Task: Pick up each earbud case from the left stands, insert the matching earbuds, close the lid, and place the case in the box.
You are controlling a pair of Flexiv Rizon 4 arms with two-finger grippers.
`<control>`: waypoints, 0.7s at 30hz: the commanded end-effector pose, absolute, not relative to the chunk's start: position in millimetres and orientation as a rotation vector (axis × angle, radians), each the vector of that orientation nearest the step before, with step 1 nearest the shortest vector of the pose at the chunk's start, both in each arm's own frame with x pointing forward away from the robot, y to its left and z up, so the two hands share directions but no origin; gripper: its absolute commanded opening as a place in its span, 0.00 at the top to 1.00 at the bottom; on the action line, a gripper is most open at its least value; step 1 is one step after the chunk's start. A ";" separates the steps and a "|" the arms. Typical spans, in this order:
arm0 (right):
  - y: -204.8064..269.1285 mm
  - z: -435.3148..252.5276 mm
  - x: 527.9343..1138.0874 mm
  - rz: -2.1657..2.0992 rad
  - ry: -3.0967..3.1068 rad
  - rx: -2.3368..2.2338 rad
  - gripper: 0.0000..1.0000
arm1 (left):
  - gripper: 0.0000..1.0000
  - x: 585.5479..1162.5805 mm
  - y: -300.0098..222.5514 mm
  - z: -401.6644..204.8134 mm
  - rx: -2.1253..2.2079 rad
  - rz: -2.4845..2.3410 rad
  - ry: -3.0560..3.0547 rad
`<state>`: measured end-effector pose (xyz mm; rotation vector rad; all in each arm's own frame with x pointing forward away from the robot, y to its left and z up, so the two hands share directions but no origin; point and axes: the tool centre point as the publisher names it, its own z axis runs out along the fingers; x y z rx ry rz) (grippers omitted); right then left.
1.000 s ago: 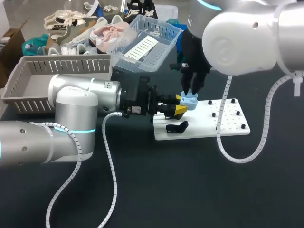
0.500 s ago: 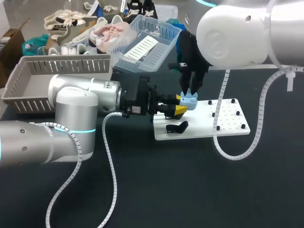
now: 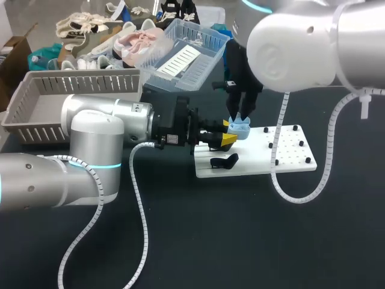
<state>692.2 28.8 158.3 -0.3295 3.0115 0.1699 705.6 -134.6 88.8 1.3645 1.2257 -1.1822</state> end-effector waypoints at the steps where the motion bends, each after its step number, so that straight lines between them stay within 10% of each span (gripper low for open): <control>1: 29.0 154.6 692.6 0.172 3.005 -0.327 1.00 | 1.00 705.0 -134.6 88.4 1.362 -1.181 1.225; 21: 27.9 147.1 692.8 0.187 3.007 -0.314 1.00 | 1.00 705.0 -134.6 88.4 1.362 -1.181 1.225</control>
